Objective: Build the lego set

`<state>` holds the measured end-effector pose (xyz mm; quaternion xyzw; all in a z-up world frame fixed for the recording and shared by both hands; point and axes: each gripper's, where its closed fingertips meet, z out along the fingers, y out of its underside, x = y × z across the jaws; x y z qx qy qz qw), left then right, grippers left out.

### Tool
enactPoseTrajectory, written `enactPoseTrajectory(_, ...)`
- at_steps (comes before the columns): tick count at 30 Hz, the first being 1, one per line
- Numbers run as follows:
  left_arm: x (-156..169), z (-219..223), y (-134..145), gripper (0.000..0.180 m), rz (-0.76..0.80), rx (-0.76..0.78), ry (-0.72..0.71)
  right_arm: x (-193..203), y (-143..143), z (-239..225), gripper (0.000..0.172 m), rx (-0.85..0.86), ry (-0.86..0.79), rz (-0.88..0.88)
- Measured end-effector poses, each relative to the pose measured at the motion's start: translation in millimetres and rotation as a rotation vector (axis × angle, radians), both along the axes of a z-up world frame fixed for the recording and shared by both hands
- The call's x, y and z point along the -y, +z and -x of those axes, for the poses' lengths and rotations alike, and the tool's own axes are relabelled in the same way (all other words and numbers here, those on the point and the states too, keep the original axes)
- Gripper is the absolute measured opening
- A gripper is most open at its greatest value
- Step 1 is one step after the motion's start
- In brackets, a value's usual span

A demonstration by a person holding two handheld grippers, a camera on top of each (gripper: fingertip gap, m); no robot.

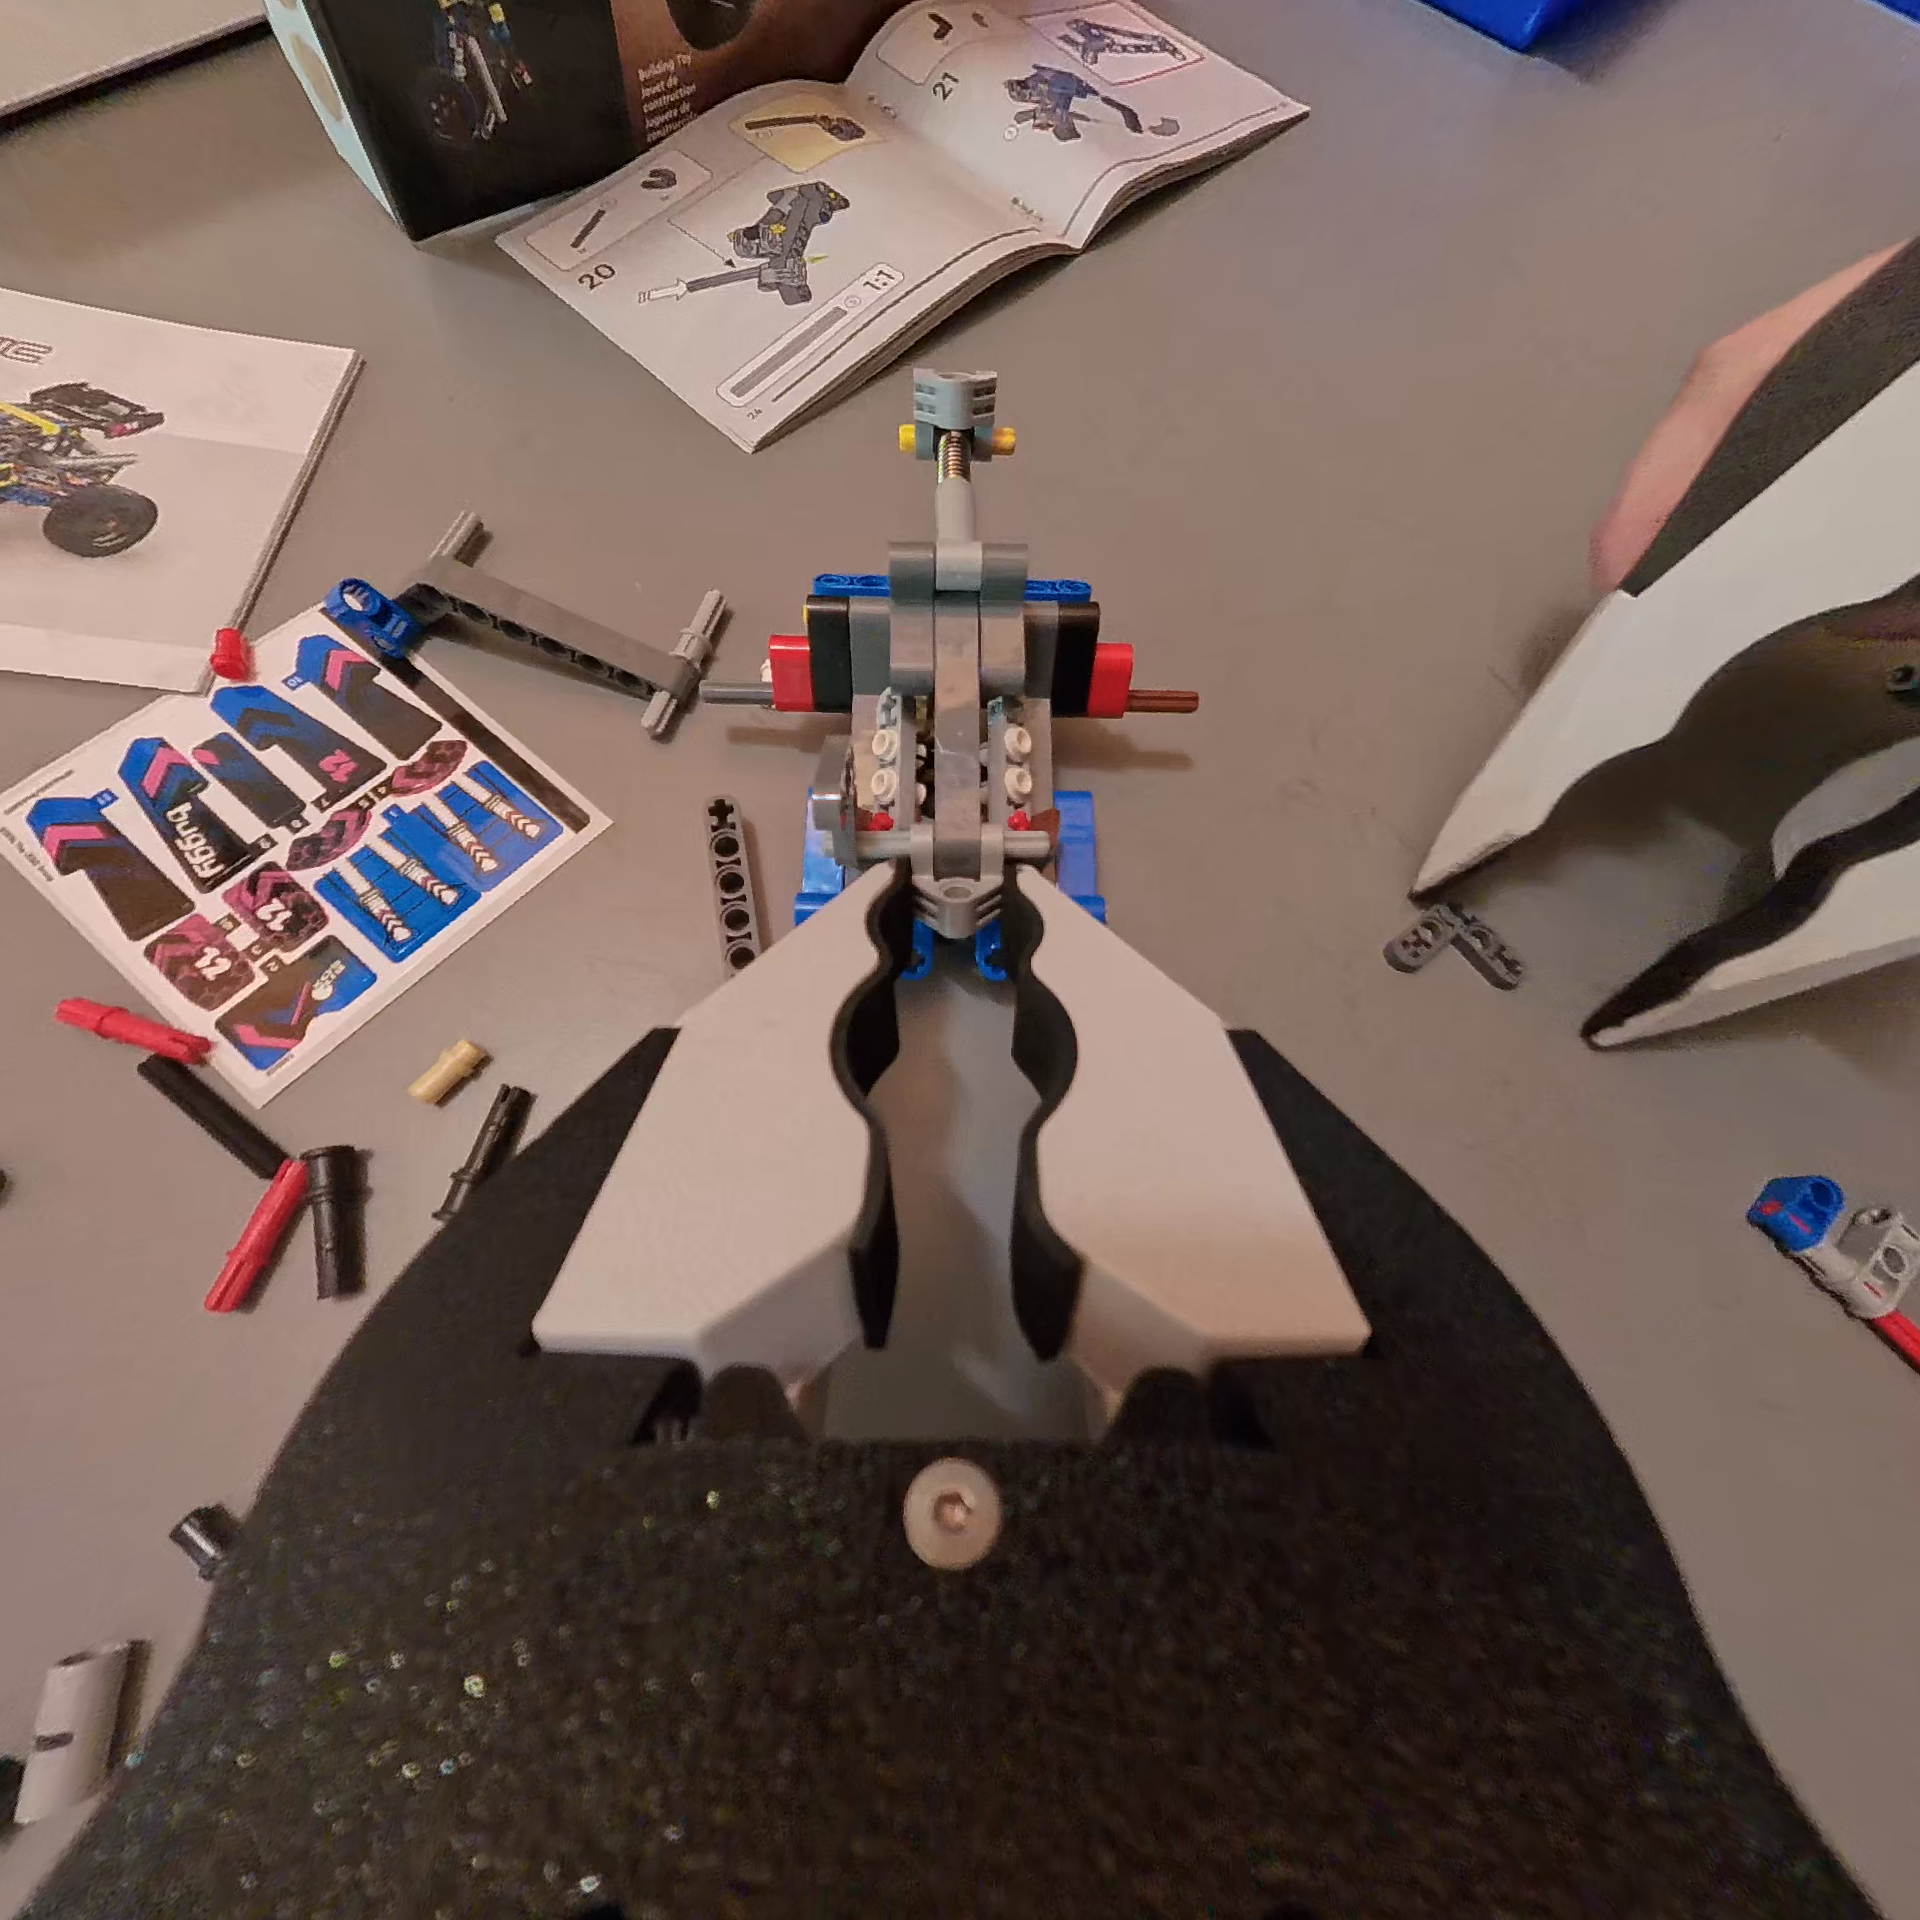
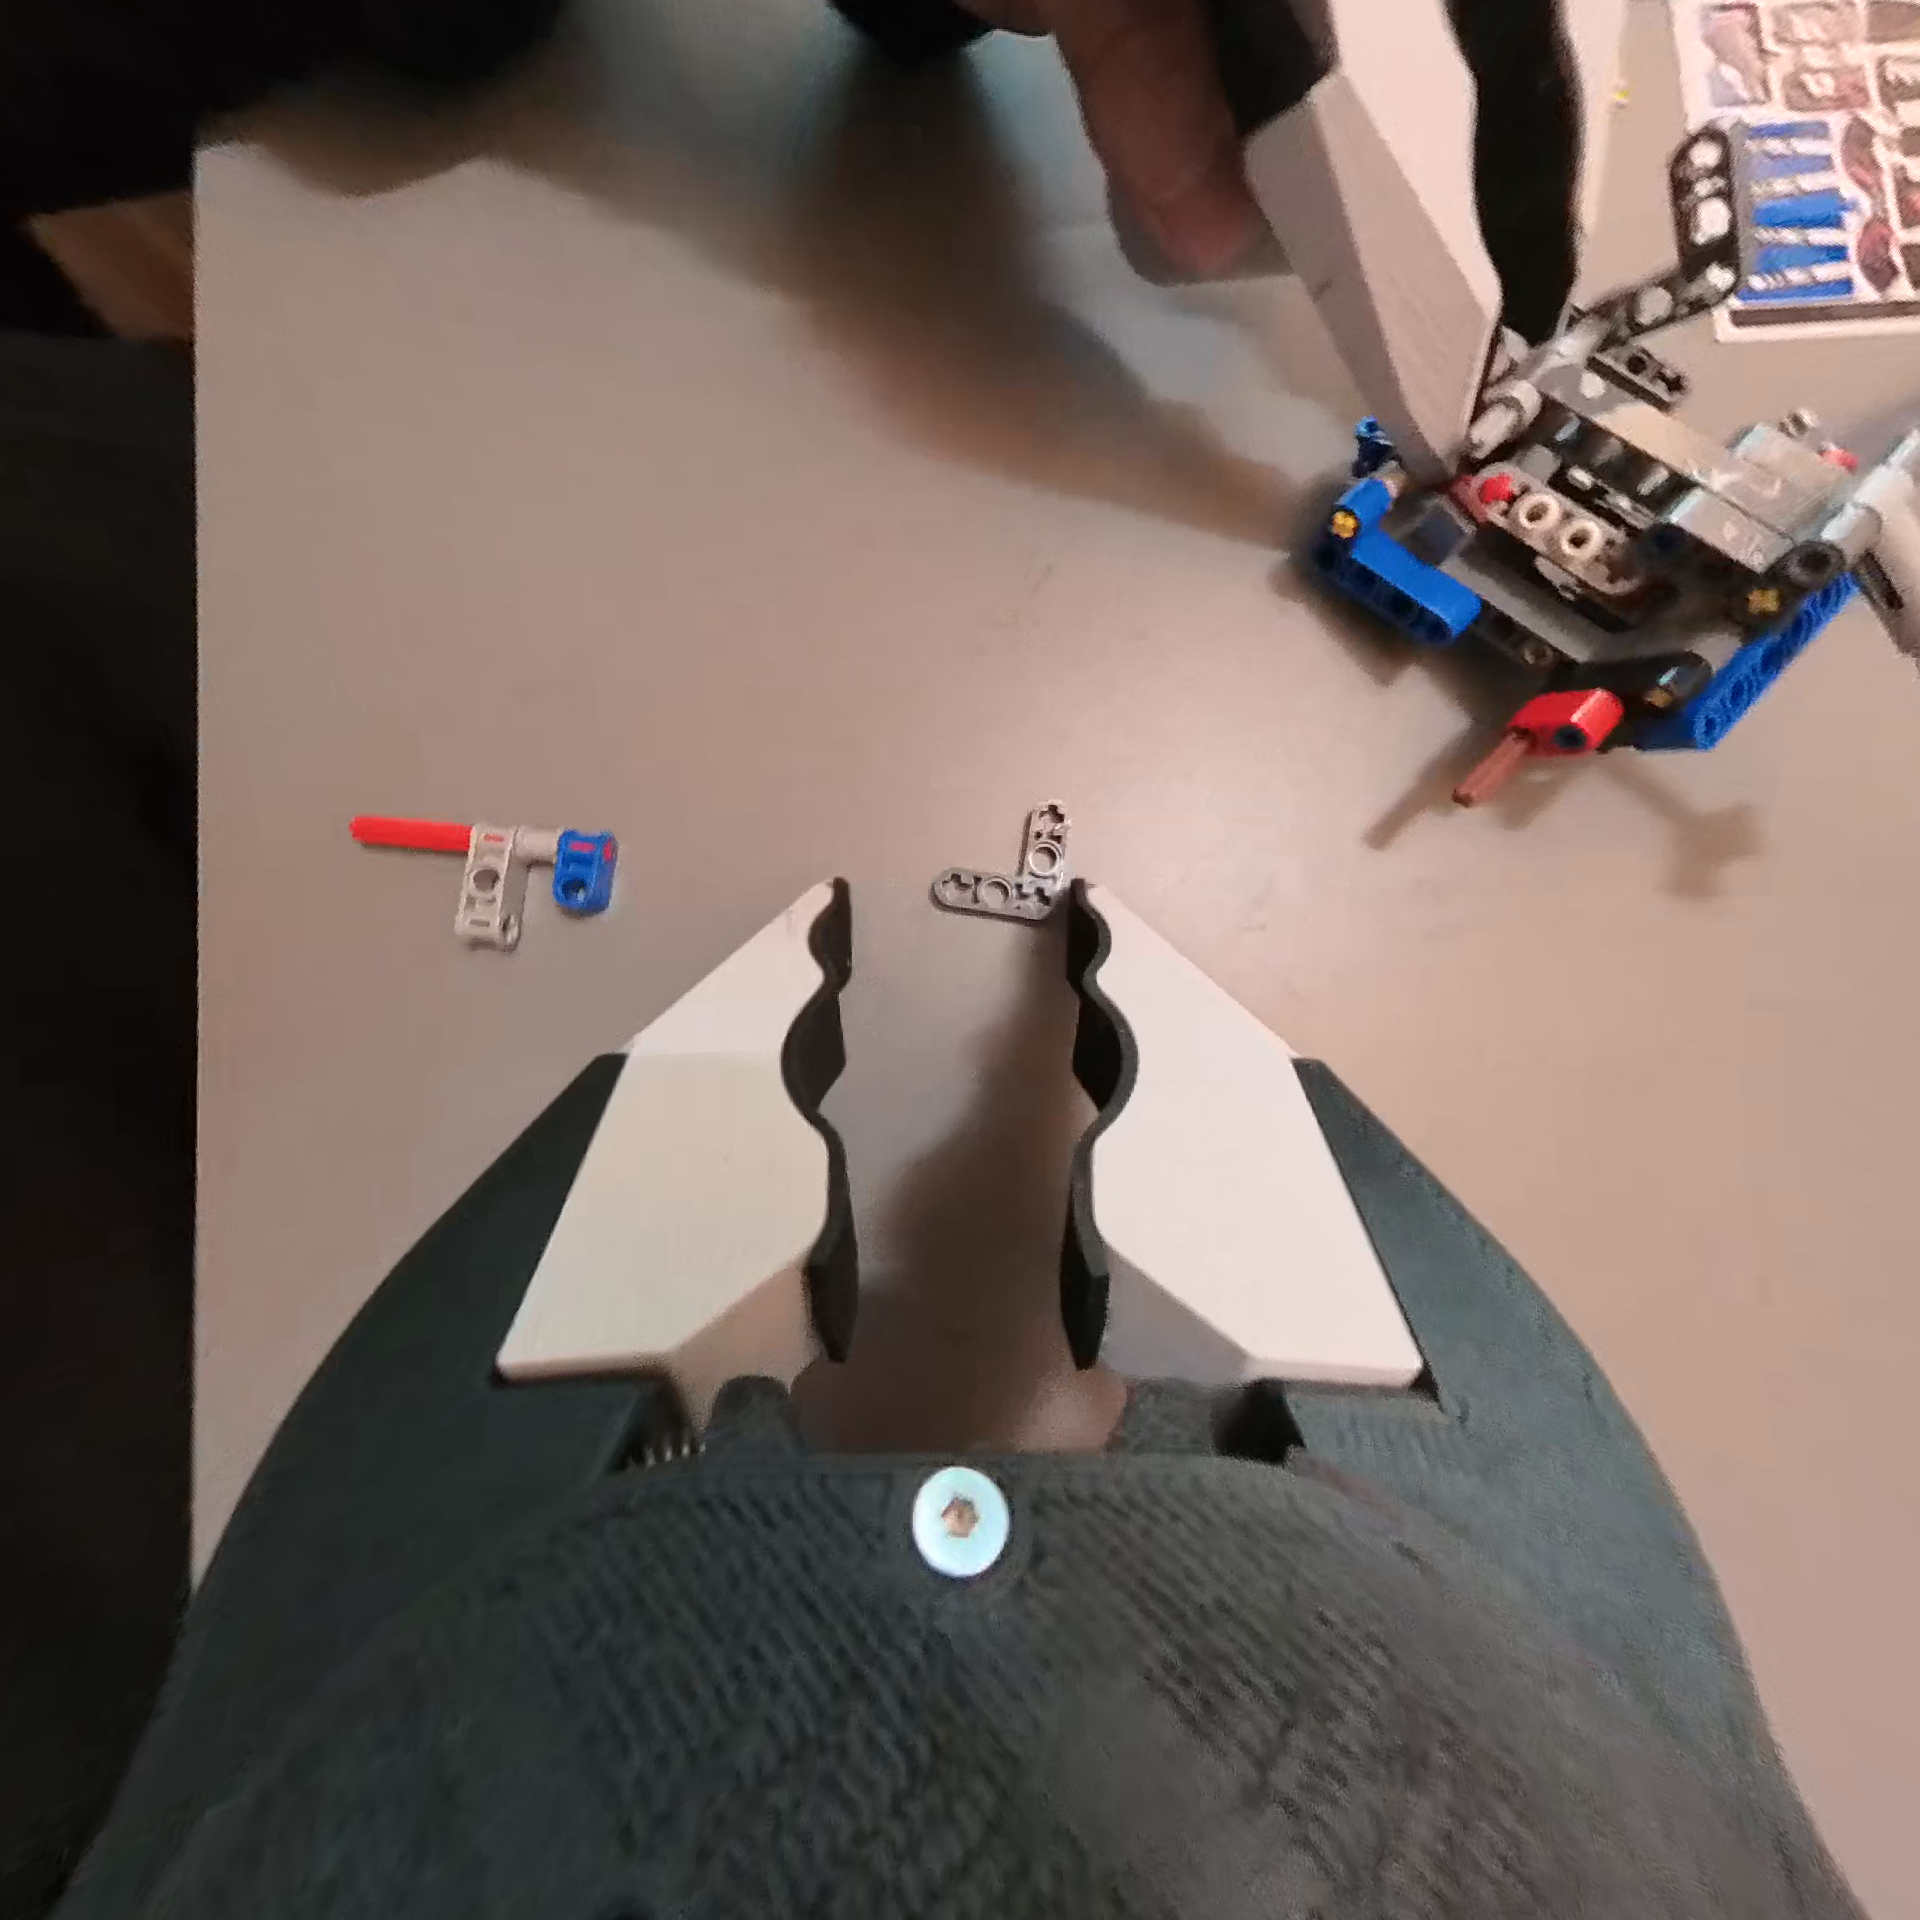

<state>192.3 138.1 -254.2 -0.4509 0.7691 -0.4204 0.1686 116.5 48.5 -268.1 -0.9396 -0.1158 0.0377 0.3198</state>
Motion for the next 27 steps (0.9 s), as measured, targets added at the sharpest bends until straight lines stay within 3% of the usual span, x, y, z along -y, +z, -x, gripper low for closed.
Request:
enactPoseTrajectory(14,0.4,0.2,0.0,0.013,-0.001,0.000,-0.002,-10.8,0.2,-8.0,0.021,-0.007,0.097,-0.044)
enactPoseTrajectory(20,0.4,0.1,-0.1,0.013,-0.002,0.001,-0.001,-14.4,2.5,-15.1,0.021,0.135,0.133,-0.091)
enactPoseTrajectory(27,0.6,0.2,-0.2,0.013,-0.003,0.000,-0.002,-11.8,0.5,-7.3,0.021,-0.025,0.150,-0.060)
